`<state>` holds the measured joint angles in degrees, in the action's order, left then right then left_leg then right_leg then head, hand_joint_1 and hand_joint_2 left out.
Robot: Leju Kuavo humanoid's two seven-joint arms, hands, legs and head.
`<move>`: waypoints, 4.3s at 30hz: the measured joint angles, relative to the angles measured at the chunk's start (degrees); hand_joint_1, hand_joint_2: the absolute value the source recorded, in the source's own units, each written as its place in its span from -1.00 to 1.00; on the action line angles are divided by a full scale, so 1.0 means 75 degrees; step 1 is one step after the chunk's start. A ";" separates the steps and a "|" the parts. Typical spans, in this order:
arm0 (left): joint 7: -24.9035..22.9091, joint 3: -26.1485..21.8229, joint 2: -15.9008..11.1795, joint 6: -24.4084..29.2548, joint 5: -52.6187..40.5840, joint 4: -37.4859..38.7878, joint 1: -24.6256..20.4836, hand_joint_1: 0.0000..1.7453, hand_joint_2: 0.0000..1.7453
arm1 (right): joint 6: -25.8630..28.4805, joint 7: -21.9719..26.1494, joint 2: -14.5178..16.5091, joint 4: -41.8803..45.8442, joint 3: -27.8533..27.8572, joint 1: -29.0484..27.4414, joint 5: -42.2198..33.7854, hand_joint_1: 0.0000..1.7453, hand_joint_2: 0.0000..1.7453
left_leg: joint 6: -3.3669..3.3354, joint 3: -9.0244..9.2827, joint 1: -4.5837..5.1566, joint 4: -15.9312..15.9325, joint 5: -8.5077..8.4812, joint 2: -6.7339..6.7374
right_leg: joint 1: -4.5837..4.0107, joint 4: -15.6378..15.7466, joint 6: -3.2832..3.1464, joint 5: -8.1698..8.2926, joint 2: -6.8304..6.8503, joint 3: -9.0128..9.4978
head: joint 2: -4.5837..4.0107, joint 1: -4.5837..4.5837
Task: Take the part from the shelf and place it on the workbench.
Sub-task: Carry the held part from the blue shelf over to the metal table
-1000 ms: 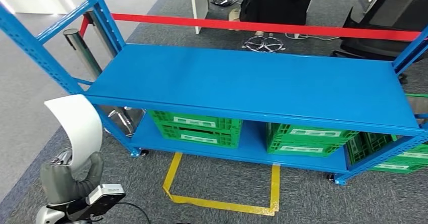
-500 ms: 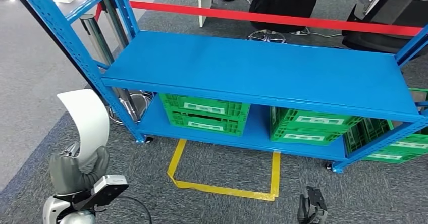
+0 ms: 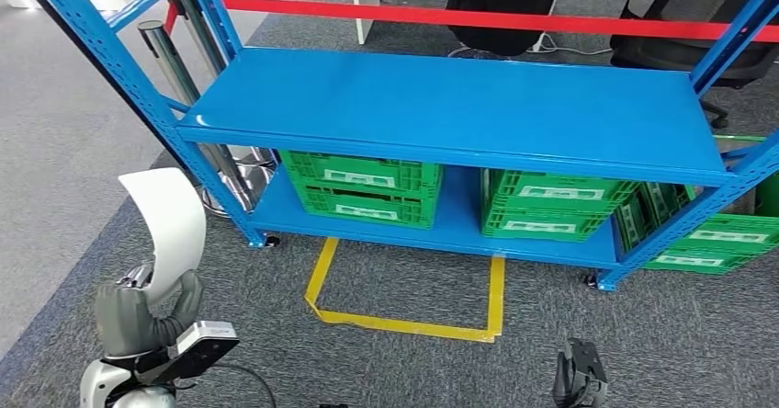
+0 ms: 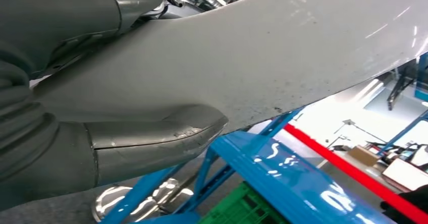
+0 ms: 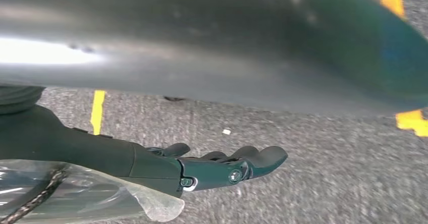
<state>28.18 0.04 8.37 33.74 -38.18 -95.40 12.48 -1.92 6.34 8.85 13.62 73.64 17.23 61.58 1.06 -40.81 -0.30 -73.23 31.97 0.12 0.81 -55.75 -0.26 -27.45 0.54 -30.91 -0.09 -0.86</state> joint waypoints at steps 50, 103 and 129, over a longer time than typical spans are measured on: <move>0.0727 -0.1593 0.1293 -0.0831 -0.0208 -0.0986 0.1031 1.00 1.00 | -0.0367 0.4248 -0.0512 0.0275 -0.1072 -0.1616 -0.1472 -1.00 -1.00 | -0.0471 0.0441 0.0194 0.2250 -0.1510 -0.0476 | -0.0106 -0.0817 0.0135 -0.0682 -0.0449 0.0602 | 0.0000 0.0031; 0.0361 -0.1467 0.1379 -0.0688 -0.0072 -0.0736 0.1043 1.00 1.00 | -0.0369 0.1435 -0.0705 0.0033 -0.1180 -0.1753 -0.0866 -1.00 -1.00 | -0.0441 0.1124 0.0019 0.2102 -0.0757 0.0136 | 0.0009 -0.0628 0.0447 -0.0803 0.0401 0.0105 | 0.0000 -0.0046; 0.0364 -0.1462 0.1507 -0.0647 -0.0165 -0.0686 0.1203 1.00 1.00 | -0.0318 0.1505 -0.0673 0.0012 -0.1266 -0.1782 -0.0771 -1.00 -1.00 | -0.0231 0.1196 0.0084 0.2021 -0.0573 0.0469 | -0.0054 -0.0059 0.0281 -0.0253 0.0747 0.0237 | 0.0000 -0.0079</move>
<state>30.91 -10.92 19.67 28.88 -39.42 -100.54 21.50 -4.30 17.62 3.80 13.70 64.15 3.86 55.80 -0.67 -31.84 0.33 -58.07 27.67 3.64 0.40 -56.20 1.85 -29.35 6.15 -29.14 -0.09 -1.46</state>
